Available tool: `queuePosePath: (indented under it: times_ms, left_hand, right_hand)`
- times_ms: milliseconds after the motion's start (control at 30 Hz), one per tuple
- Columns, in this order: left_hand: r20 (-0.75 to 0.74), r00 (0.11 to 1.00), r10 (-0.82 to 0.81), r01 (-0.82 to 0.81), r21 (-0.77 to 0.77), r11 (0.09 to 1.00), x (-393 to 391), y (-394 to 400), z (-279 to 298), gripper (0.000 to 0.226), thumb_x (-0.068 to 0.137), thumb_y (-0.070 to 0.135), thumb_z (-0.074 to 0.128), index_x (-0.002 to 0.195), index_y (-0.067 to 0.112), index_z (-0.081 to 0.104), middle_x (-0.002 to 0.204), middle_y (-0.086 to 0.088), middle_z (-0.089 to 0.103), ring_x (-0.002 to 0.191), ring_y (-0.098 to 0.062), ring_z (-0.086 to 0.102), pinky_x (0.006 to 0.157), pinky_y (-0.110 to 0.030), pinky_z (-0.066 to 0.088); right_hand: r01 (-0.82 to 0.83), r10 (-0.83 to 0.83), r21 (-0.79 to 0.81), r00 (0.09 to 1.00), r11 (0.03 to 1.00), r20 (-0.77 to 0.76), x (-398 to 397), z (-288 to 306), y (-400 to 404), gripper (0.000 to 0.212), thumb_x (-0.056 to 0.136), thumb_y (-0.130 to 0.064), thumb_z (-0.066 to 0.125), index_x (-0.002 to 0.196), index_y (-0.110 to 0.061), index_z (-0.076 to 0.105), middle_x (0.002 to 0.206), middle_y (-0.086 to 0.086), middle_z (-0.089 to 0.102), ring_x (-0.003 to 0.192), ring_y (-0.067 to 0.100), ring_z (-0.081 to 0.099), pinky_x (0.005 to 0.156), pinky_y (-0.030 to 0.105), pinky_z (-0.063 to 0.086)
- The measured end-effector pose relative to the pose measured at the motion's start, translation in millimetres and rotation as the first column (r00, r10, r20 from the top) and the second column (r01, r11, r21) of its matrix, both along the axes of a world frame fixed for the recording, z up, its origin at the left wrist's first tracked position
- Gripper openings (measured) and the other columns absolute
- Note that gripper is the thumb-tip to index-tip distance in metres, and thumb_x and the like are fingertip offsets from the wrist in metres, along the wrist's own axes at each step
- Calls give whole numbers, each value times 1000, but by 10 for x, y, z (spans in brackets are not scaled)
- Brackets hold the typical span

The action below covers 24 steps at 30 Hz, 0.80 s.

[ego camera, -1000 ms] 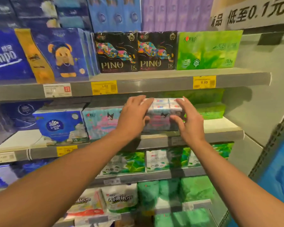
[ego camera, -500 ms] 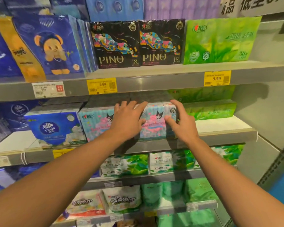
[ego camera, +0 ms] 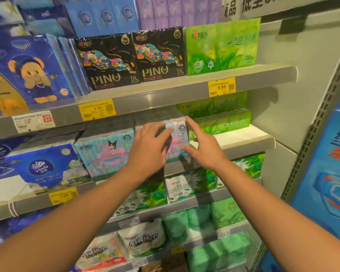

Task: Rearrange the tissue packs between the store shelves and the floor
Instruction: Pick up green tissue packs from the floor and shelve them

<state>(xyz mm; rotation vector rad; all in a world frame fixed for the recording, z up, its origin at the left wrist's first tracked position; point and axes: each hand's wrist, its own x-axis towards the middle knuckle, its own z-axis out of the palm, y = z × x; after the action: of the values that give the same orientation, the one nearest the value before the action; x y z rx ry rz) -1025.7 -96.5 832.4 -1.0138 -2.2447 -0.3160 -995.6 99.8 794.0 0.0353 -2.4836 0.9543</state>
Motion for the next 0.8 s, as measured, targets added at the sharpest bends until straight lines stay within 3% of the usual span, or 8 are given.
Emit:
queuePosePath:
  times_ms: [100,200,333,567,667,800]
  left_hand:
    - [198,973,-118,128,-40,991,262,166,-169,47,79,18,68,126,16,59,123,-6,57,115,-28,48,94,-44,44]
    - [365,908,-208,258,-94,961,550,372,-410,57,80,26,69,134,20,51,126,-7,55,118,-27,49,96,-39,42]
    - [468,796,-385,494,-133,859,1230,670,-819,61,77,32,75,132,17,54,125,-12,60,117,-31,54,98,-37,43]
    - [642,471,-605,865,-199,461,3469,890,-1577,67,73,35,79,134,19,54,122,-16,62,112,-32,58,96,-38,40]
    - [694,344,-633,939,-242,245,4641,849,-1777,70,74,43,77,136,25,49,125,-11,62,116,-29,56,98,-38,42]
    - [781,202,-591,964,-265,-21,6114,634,-2073,74,77,47,73,142,28,42,134,-7,56,120,-25,54,102,-40,44]
  right_hand:
    - [120,-119,-28,992,992,36,483,-156,74,82,82,-32,75,150,-36,27,134,9,58,114,29,59,92,36,48]
    - [293,-292,9,950,956,111,1207,-408,113,78,78,-32,77,146,-31,37,131,8,60,115,27,59,91,30,44]
    - [563,-551,3,808,827,208,2493,-798,-51,75,75,-30,79,141,-25,43,127,12,62,113,29,61,97,41,48]
    - [899,-833,35,389,436,393,5253,-1485,-929,72,74,-29,79,138,-23,47,121,11,64,104,31,63,91,41,49]
    - [978,-883,20,179,207,433,6451,-1698,-1417,71,74,-37,77,136,-30,45,122,6,63,104,28,63,88,41,51]
    - [998,-867,-32,-26,-48,498,7830,-2029,-2115,70,78,-39,77,138,-27,44,127,6,62,111,24,60,90,43,52]
